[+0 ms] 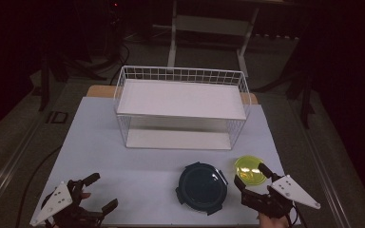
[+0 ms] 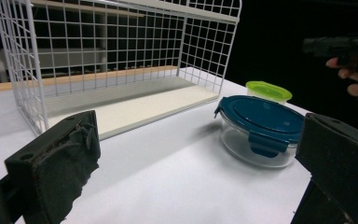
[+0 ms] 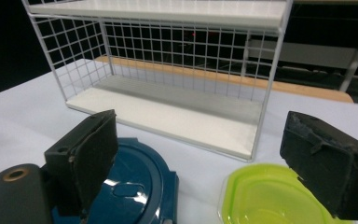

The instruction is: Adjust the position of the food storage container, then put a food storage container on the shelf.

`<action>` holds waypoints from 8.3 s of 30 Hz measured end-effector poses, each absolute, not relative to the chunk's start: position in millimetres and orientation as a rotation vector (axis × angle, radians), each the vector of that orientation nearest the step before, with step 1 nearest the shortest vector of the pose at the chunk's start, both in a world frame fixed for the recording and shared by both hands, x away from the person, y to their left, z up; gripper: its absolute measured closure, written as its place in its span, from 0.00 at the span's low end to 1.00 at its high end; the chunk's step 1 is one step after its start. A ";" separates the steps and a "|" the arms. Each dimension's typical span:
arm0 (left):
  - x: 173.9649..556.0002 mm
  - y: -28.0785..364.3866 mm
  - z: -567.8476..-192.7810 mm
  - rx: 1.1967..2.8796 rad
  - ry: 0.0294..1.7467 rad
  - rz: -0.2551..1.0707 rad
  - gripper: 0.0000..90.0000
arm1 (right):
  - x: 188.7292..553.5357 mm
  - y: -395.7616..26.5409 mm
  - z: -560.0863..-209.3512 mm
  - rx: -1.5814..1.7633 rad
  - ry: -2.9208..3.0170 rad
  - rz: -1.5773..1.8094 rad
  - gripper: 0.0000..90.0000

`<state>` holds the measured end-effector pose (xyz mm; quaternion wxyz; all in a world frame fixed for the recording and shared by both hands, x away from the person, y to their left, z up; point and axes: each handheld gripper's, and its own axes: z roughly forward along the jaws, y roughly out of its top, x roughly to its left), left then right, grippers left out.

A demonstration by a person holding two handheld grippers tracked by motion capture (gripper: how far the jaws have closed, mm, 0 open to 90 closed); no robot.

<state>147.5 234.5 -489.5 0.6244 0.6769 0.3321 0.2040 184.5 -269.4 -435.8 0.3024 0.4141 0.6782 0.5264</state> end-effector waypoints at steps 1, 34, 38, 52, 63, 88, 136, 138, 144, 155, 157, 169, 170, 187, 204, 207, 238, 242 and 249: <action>147.5 234.7 -489.4 1.549 0.764 0.470 0.00 | 184.0 -268.8 -431.4 1.091 1.799 1.388 0.12; 150.8 234.5 -491.4 1.554 0.766 0.452 0.00 | 196.4 -269.1 -475.6 1.092 2.272 1.172 0.79; 151.0 234.6 -491.4 1.555 0.766 0.448 0.00 | 194.5 -267.3 -480.5 1.080 2.314 1.148 0.93; 151.0 234.2 -491.5 1.557 0.765 0.442 0.00 | 197.6 -263.6 -492.3 1.061 2.403 1.143 1.00; 151.9 231.6 -491.5 1.563 0.760 0.437 0.00 | 198.6 -260.6 -492.1 1.066 2.401 1.183 1.00; 151.0 230.1 -490.9 1.568 0.752 0.441 0.00 | 214.6 -221.6 -491.1 1.009 2.480 1.238 1.00; 151.8 228.1 -492.7 1.583 0.728 0.382 0.00 | 233.6 -156.9 -492.1 0.915 2.566 1.315 1.00; 151.6 227.7 -492.7 1.583 0.730 0.393 0.00 | 234.8 -156.9 -492.9 0.927 2.565 1.334 1.00; 151.6 227.0 -492.5 1.599 0.722 0.371 0.00 | 239.6 -146.3 -494.1 0.935 2.577 1.352 1.00; 150.5 227.3 -491.8 1.610 0.719 0.379 0.00 | 244.5 -116.0 -495.5 0.866 2.608 1.363 1.00; 150.3 226.7 -492.0 1.612 0.719 0.378 0.00 | 245.1 -112.0 -495.6 0.858 2.614 1.363 1.00; 150.8 225.8 -492.6 1.625 0.726 0.378 0.00 | 239.8 -112.4 -490.8 0.800 2.590 1.364 1.00; 151.0 225.6 -492.6 1.628 0.729 0.377 0.00 | 239.8 -112.4 -490.8 0.800 2.590 1.364 1.00; 149.6 214.4 -479.7 1.697 0.757 0.351 0.00 | 223.6 -133.3 -468.9 0.681 2.464 1.508 0.35; 190.4 236.9 -458.2 1.705 0.938 0.108 0.00 | 219.2 -140.6 -452.0 0.638 2.323 1.546 0.18; 198.7 242.7 -464.6 1.698 0.990 0.077 0.02 | 219.9 -142.0 -449.5 0.680 2.327 1.546 0.17; 251.6 257.1 -528.7 1.634 1.363 -0.569 0.51 | 219.0 -140.3 -454.9 0.753 2.348 1.516 0.14; 254.3 257.7 -529.3 1.624 1.359 -0.605 0.56 | 219.5 -140.7 -455.8 0.765 2.350 1.516 0.14; 255.2 258.0 -529.8 1.634 1.342 -0.607 0.57 | 222.2 -138.4 -460.2 0.807 2.391 1.530 0.12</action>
